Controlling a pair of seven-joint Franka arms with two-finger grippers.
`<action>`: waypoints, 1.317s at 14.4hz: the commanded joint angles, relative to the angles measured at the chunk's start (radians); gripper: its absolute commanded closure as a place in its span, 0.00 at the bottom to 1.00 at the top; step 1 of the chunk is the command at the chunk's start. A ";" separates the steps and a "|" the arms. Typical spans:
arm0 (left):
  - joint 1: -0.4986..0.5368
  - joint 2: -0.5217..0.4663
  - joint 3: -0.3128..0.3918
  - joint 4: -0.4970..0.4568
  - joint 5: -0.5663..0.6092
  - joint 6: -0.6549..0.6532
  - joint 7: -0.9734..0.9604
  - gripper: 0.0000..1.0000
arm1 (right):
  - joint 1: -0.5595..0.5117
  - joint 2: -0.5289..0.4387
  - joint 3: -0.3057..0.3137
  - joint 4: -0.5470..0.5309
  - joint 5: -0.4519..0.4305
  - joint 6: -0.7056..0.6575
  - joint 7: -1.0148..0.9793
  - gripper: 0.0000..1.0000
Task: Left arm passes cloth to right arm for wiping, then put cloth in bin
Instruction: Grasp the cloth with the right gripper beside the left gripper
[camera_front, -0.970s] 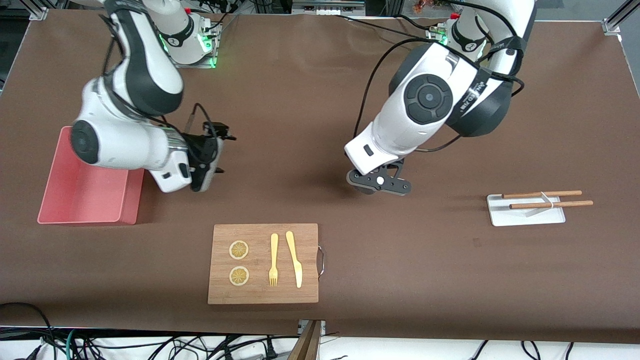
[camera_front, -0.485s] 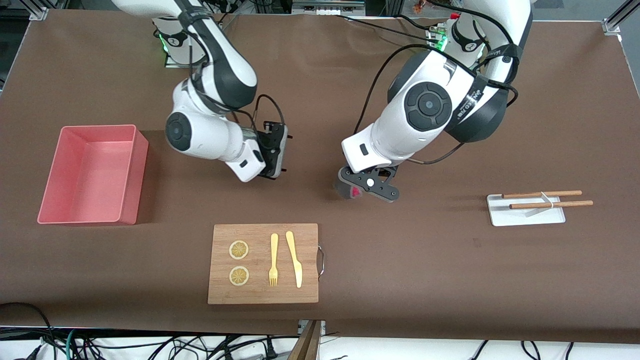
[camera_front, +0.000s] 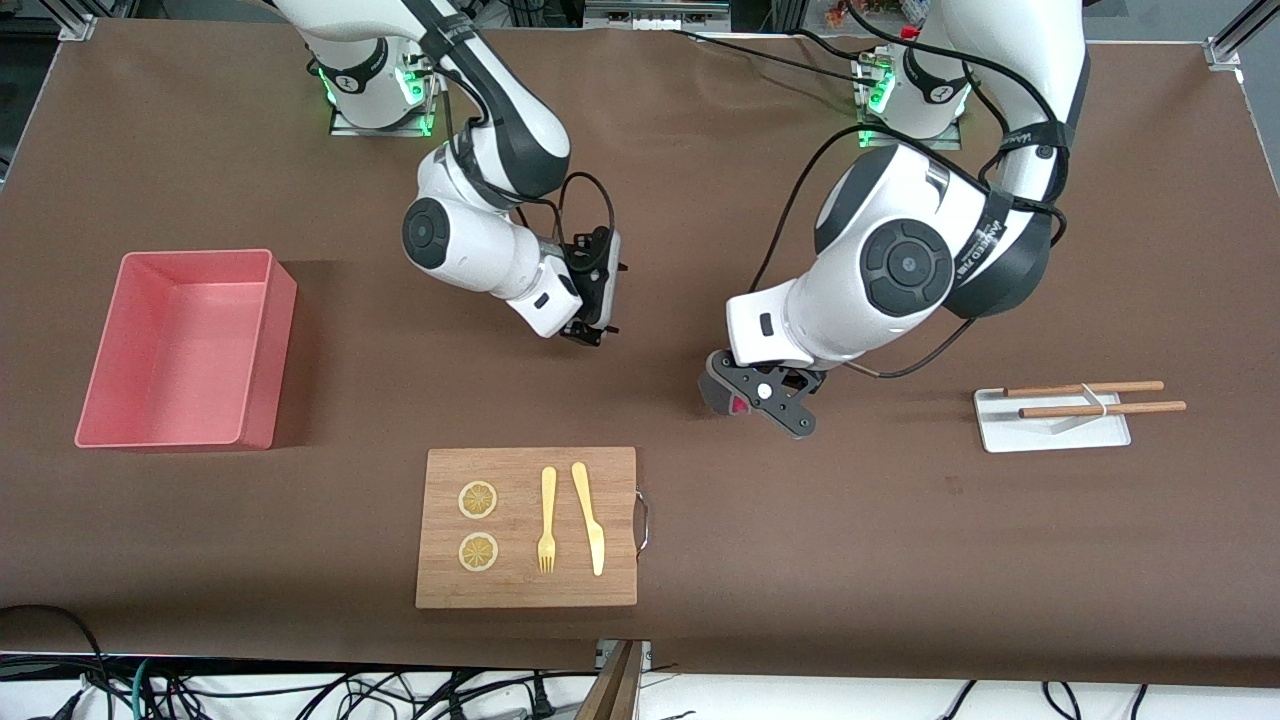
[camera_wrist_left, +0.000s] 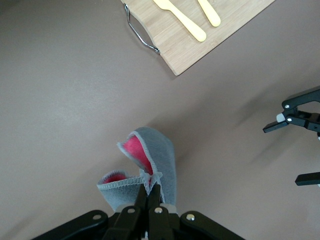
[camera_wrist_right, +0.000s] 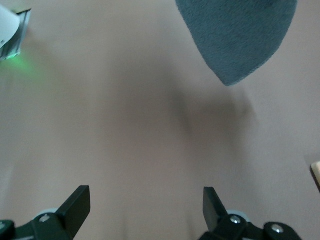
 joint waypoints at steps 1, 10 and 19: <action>-0.019 0.004 -0.007 0.003 -0.016 0.032 0.026 1.00 | 0.000 0.044 0.015 0.044 0.039 0.070 0.000 0.00; -0.067 0.004 -0.007 -0.012 -0.359 0.028 -0.426 1.00 | 0.038 0.099 -0.014 0.122 0.042 0.153 0.058 0.00; -0.067 0.004 -0.007 -0.029 -0.444 0.025 -0.441 1.00 | 0.094 0.104 -0.010 0.093 0.120 0.194 0.118 0.11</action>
